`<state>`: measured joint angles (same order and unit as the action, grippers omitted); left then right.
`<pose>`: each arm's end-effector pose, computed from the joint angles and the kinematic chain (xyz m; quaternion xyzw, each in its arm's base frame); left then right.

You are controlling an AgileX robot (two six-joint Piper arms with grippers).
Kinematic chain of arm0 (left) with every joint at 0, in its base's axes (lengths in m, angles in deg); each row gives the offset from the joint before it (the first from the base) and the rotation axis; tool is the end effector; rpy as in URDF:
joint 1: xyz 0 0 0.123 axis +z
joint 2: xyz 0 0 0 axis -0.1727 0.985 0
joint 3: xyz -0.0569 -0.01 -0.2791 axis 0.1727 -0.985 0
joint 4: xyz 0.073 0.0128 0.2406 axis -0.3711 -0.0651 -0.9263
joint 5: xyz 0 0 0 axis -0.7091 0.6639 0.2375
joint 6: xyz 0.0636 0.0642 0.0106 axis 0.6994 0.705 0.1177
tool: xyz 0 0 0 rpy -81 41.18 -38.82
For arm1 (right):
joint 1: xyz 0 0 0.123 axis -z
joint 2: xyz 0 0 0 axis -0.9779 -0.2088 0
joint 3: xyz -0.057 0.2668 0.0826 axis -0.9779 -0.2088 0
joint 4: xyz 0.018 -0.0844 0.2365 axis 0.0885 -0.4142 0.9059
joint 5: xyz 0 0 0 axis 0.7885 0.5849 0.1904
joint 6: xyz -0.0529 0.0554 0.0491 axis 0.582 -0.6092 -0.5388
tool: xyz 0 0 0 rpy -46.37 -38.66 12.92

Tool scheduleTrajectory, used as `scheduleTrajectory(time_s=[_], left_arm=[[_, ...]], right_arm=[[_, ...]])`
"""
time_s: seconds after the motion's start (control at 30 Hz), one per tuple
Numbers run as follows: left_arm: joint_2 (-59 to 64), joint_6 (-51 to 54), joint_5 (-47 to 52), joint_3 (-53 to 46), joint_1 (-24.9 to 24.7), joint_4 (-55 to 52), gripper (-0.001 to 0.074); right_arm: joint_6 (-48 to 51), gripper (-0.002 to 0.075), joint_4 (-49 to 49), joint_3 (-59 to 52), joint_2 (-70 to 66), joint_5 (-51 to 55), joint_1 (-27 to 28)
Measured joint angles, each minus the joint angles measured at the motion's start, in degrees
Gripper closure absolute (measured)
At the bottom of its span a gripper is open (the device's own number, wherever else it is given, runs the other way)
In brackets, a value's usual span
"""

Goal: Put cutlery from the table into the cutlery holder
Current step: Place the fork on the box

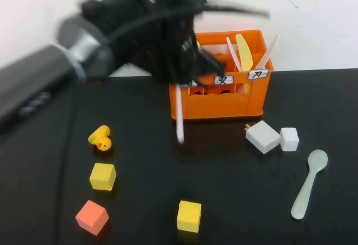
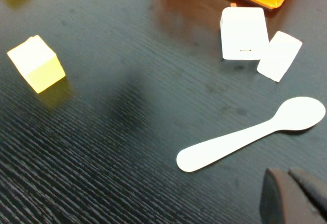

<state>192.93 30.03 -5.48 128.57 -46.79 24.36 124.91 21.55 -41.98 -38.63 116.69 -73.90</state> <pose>0.3463 -0.2344 0.3460 0.0672 0.9478 -0.0594 0.3059 0.1481 0.0308 0.2564 -0.2762 0.8517 0.0967 0.4348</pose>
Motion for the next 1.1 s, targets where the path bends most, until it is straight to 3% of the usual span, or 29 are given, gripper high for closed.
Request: scheduleTrajectory(time_s=[0.27, 0.73, 0.97, 1.1], left_arm=[[-3.8, -15.8, -18.0, 0.0, 0.1, -18.7, 0.0693], [5.2, -38.8, -42.0, -0.1, 0.1, -45.2, 0.0694], [11.4, -63.8, -43.5, -0.1, 0.2, -72.3, 0.0694], [14.0, -77.3, -44.0, -0.1, 1.0, -81.2, 0.0694]], right_arm=[[0.0, 0.0728, 0.0, 0.0, 0.0, 0.0, 0.0], [0.0, 0.0728, 1.8, 0.0, 0.0, 0.0, 0.0], [0.1, 0.0728, 2.6, 0.0, 0.0, 0.0, 0.0], [0.1, 0.0728, 2.7, 0.0, 0.0, 0.0, 0.0]])
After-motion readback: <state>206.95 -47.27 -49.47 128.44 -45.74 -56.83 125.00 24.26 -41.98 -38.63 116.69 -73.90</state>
